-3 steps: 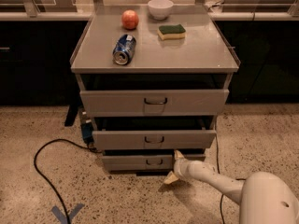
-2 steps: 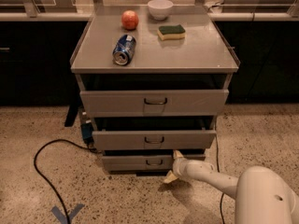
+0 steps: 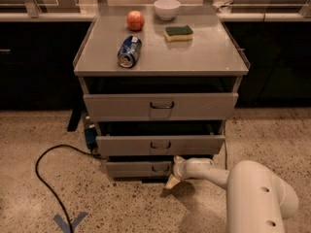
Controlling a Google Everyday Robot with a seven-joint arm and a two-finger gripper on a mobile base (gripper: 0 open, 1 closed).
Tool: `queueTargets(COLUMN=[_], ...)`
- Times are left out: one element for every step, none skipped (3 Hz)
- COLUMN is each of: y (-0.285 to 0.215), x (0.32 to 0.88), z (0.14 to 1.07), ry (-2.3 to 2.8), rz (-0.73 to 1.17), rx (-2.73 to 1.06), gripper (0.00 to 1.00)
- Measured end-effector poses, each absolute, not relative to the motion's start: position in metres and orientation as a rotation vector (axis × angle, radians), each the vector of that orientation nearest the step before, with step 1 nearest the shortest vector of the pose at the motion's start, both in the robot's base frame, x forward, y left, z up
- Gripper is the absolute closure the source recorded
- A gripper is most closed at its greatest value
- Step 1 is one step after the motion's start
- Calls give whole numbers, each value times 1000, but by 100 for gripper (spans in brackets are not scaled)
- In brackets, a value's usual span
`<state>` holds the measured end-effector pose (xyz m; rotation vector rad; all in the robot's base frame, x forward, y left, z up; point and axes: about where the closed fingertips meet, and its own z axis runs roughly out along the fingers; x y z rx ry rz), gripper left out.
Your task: Open bottom drawer
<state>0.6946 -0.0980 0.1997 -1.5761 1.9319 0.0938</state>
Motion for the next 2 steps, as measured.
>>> queueTargets(y=[-105, -127], x=[686, 662], z=[181, 164], ry=[2035, 2169], rz=[141, 212], rx=[-1611, -1563], gripper=[0, 0])
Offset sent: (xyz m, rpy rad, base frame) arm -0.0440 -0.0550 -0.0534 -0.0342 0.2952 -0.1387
